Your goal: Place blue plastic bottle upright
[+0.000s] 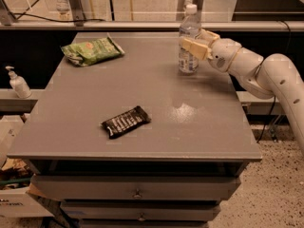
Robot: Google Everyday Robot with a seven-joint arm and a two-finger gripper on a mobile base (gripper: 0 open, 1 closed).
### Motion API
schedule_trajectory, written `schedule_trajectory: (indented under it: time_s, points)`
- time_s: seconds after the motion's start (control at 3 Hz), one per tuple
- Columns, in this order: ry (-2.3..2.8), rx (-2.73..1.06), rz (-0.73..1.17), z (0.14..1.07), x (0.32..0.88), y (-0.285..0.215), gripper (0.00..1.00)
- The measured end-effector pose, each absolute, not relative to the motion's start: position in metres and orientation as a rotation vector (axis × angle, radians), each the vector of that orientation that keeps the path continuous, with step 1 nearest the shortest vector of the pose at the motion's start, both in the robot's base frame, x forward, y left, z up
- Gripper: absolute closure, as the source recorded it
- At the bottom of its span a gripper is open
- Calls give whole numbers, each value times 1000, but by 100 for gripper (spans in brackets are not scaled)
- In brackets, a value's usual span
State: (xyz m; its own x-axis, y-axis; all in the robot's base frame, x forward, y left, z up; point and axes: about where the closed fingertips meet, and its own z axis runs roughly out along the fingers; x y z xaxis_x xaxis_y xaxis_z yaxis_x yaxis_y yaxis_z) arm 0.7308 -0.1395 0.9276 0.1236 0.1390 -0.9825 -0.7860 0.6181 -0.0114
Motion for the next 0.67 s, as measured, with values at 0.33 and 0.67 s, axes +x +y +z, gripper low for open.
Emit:
schedule_trajectory:
  time_s: [0.33,0.67]
  points:
    - [1295,-618,713,924,723,-154,0]
    - [1307,-608,687,923,716,-166,0]
